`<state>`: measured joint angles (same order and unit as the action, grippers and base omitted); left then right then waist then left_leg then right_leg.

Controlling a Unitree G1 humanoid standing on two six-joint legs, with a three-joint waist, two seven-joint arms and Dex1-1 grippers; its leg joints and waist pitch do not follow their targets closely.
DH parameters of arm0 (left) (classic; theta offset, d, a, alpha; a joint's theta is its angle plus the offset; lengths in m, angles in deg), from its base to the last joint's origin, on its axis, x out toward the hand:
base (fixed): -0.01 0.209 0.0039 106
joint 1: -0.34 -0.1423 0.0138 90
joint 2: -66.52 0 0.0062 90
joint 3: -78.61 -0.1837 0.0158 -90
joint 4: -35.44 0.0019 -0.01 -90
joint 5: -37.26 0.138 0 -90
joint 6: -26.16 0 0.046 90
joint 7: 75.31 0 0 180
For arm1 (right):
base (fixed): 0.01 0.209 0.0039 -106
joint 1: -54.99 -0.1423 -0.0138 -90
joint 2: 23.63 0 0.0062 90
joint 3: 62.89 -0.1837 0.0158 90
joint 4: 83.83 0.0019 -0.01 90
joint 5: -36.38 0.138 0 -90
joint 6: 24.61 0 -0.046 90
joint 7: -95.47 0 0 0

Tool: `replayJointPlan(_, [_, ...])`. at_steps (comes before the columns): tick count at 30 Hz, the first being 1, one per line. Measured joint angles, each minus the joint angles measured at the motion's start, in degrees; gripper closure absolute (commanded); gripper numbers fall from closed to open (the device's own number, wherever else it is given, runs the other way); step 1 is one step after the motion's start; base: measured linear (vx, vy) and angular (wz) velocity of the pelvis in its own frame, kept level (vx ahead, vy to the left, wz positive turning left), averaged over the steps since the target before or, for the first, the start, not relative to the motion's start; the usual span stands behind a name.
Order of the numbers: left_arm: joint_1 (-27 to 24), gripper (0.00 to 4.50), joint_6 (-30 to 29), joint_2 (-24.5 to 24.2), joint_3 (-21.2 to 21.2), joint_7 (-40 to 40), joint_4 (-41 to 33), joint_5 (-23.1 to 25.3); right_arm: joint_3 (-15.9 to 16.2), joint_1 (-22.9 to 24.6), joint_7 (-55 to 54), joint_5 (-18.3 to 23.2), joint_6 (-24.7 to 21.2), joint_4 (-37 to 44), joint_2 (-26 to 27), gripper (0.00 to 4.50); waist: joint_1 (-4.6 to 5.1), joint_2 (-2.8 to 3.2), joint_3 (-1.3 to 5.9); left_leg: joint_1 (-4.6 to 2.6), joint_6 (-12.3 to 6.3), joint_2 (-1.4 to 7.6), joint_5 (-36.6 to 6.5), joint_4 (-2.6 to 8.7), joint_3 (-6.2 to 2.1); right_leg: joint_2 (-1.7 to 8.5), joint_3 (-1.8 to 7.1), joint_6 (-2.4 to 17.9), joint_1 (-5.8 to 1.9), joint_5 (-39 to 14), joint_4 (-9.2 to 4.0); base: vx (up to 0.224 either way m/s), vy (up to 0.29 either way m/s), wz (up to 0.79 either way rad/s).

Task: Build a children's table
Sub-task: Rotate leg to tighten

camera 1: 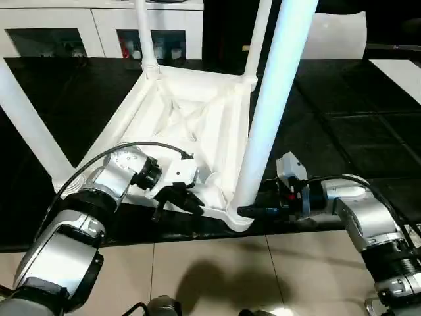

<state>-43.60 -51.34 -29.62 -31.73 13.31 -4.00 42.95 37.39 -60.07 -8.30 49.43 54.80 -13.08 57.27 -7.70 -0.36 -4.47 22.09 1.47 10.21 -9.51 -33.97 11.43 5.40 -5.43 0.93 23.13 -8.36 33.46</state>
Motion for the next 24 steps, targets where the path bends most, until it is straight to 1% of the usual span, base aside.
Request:
replayJointPlan(1, [0.0, 4.5, 0.1, 0.0, -0.1, 0.0, 0.0, -0.1, 0.2, 0.0, 0.2, 0.1, 0.0, -0.1, 0.0, 1.88, -0.05, 0.0, 0.0, 0.0, 0.0, 0.0, 0.0, 0.0, 0.0, 0.0, 0.0, 0.0, 0.0, 0.0, 0.0, 0.0, 0.0, 0.0])
replayJointPlan(3, [0.4, 4.5, 0.2, 0.0, -0.6, 0.0, 0.5, -0.4, 0.4, -0.1, 0.6, 0.3, 0.0, -0.5, 0.1, 2.13, -0.24, 0.0, 0.0, 0.0, 0.0, 0.0, 0.0, 0.0, 0.0, 0.0, 0.0, 0.0, 0.01, 0.0, 0.01, 0.0, 0.0, 0.0])
replayJointPlan(6, [0.7, 4.5, 0.3, -0.1, -0.9, 0.0, 0.8, -0.5, 0.4, -0.3, 1.3, 0.4, 0.1, -1.1, 0.3, 2.26, -0.36, 0.0, 0.0, 0.0, 0.0, 0.0, 0.0, -0.01, 0.0, 0.0, 0.0, 0.0, 0.01, 0.0, 0.02, 0.0, 0.0, 0.0])
replayJointPlan(7, [0.7, 4.5, 0.4, -0.1, -0.9, 0.0, 0.9, -0.5, 0.4, -0.3, 1.3, 0.4, 0.1, -1.1, 0.4, 2.43, -0.37, 0.0, 0.0, 0.0, 0.0, 0.01, 0.0, -0.01, 0.0, 0.0, 0.0, 0.0, 0.0, 0.0, 0.02, 0.0, 0.0, 0.0])
replayJointPlan(8, [0.8, 4.5, 0.4, -0.1, -0.9, 0.0, 0.9, -0.5, 0.4, -0.3, 1.3, 0.4, 0.1, -1.1, 0.4, 2.47, -0.37, 0.0, 0.0, -0.01, 0.0, 0.0, 0.0, -0.02, 0.0, 0.0, 0.0, 0.0, 0.0, 0.0, 0.02, 0.0, 0.0, 0.0])
replayJointPlan(12, [0.8, 4.5, 0.2, 0.0, -0.6, 0.0, 1.0, -0.5, 0.4, -0.1, 1.1, 0.8, -0.2, -0.8, 0.4, 2.52, -0.39, 0.0, 0.0, -0.01, 0.0, 0.01, 0.0, -0.02, 0.0, 0.0, 0.0, 0.0, 0.0, 0.0, 0.02, 0.0, 0.0, 0.0])
replayJointPlan(14, [0.8, 4.5, -0.4, 0.4, -0.4, 0.0, 1.1, -0.5, -0.1, 0.9, -0.1, 1.1, -1.2, 0.2, 0.9, 2.54, -0.42, 0.0, 0.0, -0.02, 0.0, 0.01, 0.0, -0.01, 0.0, 0.0, 0.0, 0.0, 0.01, 0.0, 0.03, 0.0, 0.0, 0.0])
replayJointPlan(16, [0.8, 4.5, -2.6, 0.6, -0.1, -1.4, 1.0, -0.3, -1.0, 2.2, -2.6, 1.1, -2.9, 1.8, 2.2, 2.54, -0.54, 0.0, 0.01, -0.08, 0.01, 0.01, 0.0, -0.02, 0.0, 0.0, 0.0, 0.0, -0.04, 0.0, 0.06, 0.0, 0.0, 0.0])
replayJointPlan(17, [0.8, 4.5, -4.6, 0.8, 0.3, -3.2, 1.0, -0.2, -1.9, 3.1, -5.7, 1.0, -3.9, 2.9, 3.1, 2.54, -0.48, 0.02, 0.02, -0.21, 0.02, 0.01, 0.0, -0.02, 0.0, 0.0, 0.01, 0.0, -0.12, 0.0, 0.07, 0.0, 0.0, 0.0])
replayJointPlan(19, [0.9, 4.5, -7.2, 1.5, 1.1, -6.5, 0.9, 0.5, -3.2, 4.1, -10.8, 0.2, -4.7, 3.4, 5.2, 2.54, -0.09, 0.03, 0.02, -0.38, 0.09, 0.01, 0.1, -0.03, 0.0, 0.0, 0.04, -0.2, -0.23, -0.1, 0.08, 0.0, 0.0, 0.0])
replayJointPlan(21, [0.7, 4.5, -9.9, 2.6, 1.8, -10.7, 0.9, 0.9, -5.0, 4.8, -17.6, -0.6, -5.6, 3.6, 7.8, 2.54, 1.08, 0.03, 0.02, -0.67, 0.13, -0.04, 0.1, -0.04, 0.0, 0.04, 0.05, -0.4, -0.44, -0.2, 0.01, 0.0, 0.0, 0.0])
replayJointPlan(22, [0.7, 4.5, -11.0, 3.3, 2.1, -13.0, 0.9, 1.0, -5.8, 4.8, -21.0, -1.3, -6.4, 3.6, 9.1, 2.54, 1.49, 0.03, 0.02, -0.79, 0.13, -0.05, 0.1, -0.04, -0.01, 0.04, 0.05, -0.4, -0.53, -0.2, -0.02, 0.0, 0.0, 0.0])
replayJointPlan(24, [0.6, 4.5, -13.7, 5.7, 3.0, -18.3, 0.9, 1.6, -8.0, 4.8, -28.5, -2.6, -7.7, 3.6, 11.8, 2.54, 2.72, 0.04, 0.01, -1.02, 0.13, -0.08, 0.1, 0.02, -0.12, 0.06, -0.13, -0.5, -0.81, -0.3, -0.44, 0.0, 0.0, 0.0])
